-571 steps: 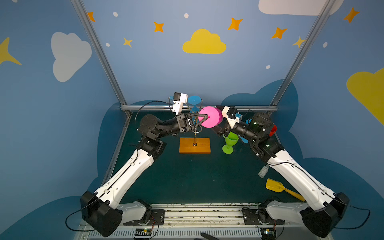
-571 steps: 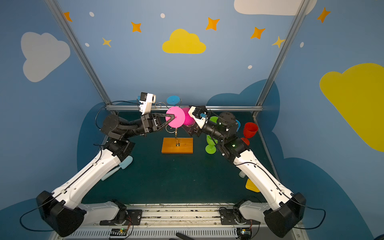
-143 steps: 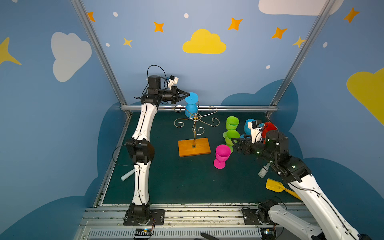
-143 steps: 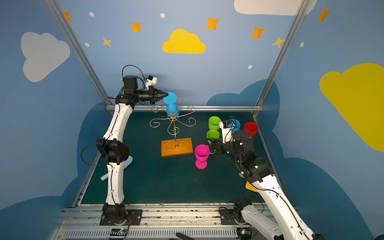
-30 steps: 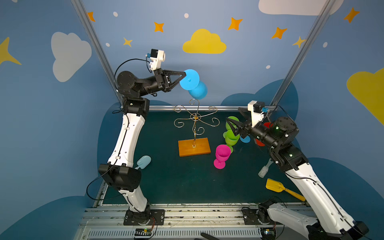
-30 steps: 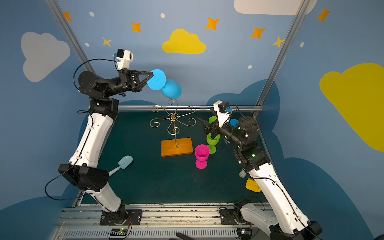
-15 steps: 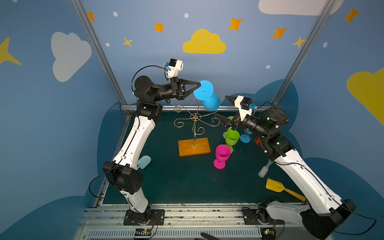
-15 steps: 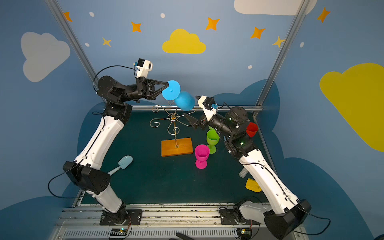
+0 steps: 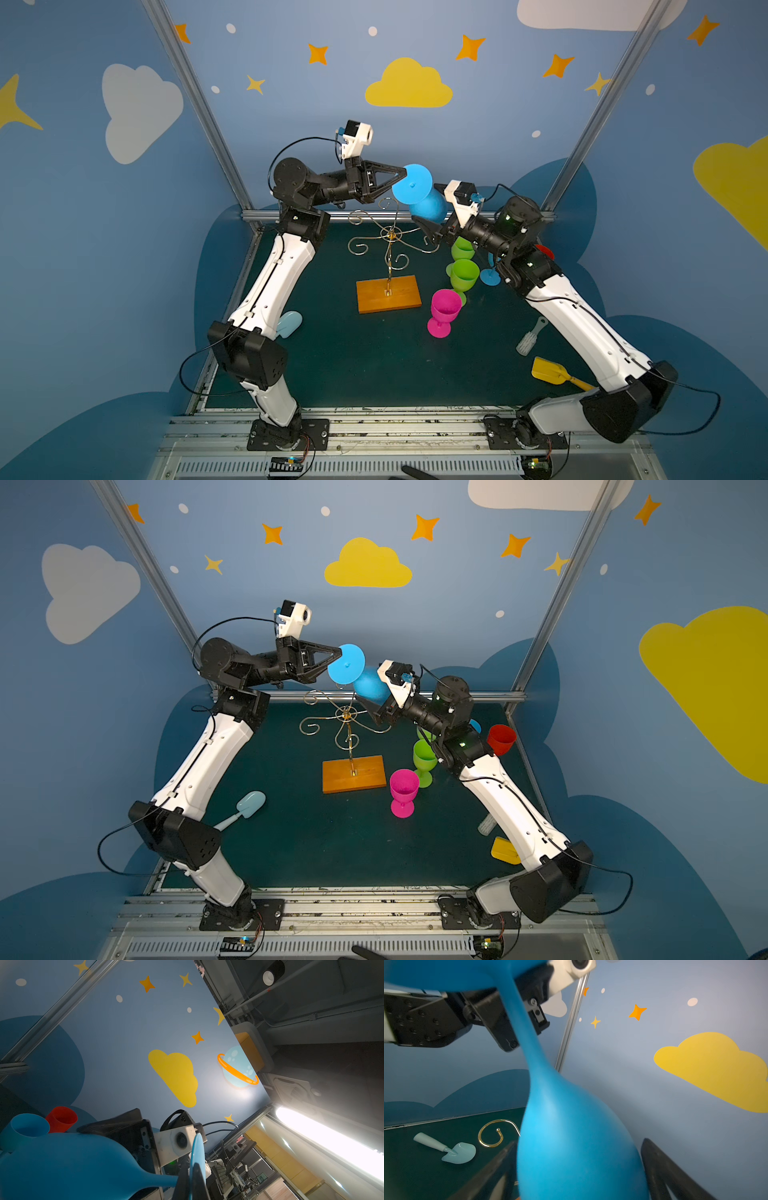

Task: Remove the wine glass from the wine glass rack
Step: 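Bring the right gripper to the blue glass bowl held by the left gripper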

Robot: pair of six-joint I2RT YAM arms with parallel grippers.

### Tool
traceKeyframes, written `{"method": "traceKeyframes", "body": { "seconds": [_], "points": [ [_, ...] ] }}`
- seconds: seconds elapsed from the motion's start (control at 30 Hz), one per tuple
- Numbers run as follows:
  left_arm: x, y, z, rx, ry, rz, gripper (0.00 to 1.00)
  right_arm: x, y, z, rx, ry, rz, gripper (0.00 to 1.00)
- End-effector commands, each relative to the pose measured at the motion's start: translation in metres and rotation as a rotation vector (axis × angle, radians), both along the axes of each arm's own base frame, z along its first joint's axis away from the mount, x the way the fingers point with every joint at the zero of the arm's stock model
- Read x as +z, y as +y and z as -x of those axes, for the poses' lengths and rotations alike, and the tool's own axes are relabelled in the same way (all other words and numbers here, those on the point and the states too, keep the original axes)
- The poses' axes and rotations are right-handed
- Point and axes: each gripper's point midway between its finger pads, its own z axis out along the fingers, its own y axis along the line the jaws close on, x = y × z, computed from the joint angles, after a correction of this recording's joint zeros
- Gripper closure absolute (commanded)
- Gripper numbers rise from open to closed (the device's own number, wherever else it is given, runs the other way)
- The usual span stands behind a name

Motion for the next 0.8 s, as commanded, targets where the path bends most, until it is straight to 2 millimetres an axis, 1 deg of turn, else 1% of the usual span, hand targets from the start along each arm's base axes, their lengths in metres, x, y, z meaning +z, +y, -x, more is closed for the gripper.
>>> {"method": "traceKeyframes", "body": {
  "seconds": [0.0, 0.2, 0.3, 0.4, 0.43, 0.47, 0.5, 0.53, 0.6, 0.63, 0.7, 0.77],
  "points": [
    [0.019, 0.004, 0.017, -0.018, -0.070, 0.043, 0.97, 0.007, 0.000, -0.003, -0.015, -0.009, -0.004, 0.10],
    [0.019, 0.004, 0.017, -0.023, -0.065, 0.045, 0.97, 0.003, -0.001, -0.005, -0.027, 0.006, -0.011, 0.11],
    [0.019, 0.004, 0.018, -0.029, -0.075, 0.045, 0.97, 0.001, -0.003, -0.004, -0.034, 0.022, -0.014, 0.17],
    [0.017, 0.005, 0.017, -0.026, -0.083, 0.044, 0.97, 0.001, -0.007, 0.000, -0.045, 0.053, -0.024, 0.27],
    [0.017, 0.006, 0.015, -0.017, -0.085, 0.046, 0.94, 0.002, -0.010, 0.001, -0.055, 0.065, -0.026, 0.30],
    [0.015, 0.006, 0.012, -0.009, -0.085, 0.044, 0.86, 0.003, -0.012, 0.005, -0.059, 0.074, -0.026, 0.34],
    [0.014, 0.007, 0.010, 0.000, -0.087, 0.044, 0.78, 0.003, -0.015, 0.008, -0.069, 0.086, -0.026, 0.37],
    [0.011, 0.009, 0.007, 0.013, -0.092, 0.042, 0.65, 0.004, -0.020, 0.009, -0.091, 0.107, -0.028, 0.40],
    [0.005, 0.012, 0.004, 0.044, -0.138, 0.025, 0.49, 0.002, -0.030, 0.014, -0.128, 0.160, -0.015, 0.43],
    [-0.002, 0.012, 0.001, 0.069, -0.159, 0.007, 0.44, 0.002, -0.036, 0.016, -0.152, 0.191, -0.009, 0.45],
    [-0.018, 0.015, -0.011, 0.146, -0.187, -0.042, 0.41, -0.004, -0.045, 0.022, -0.181, 0.245, 0.016, 0.48],
    [-0.031, 0.016, -0.019, 0.240, -0.268, -0.097, 0.40, -0.009, -0.054, 0.029, -0.210, 0.296, 0.038, 0.49]
  ]
}}
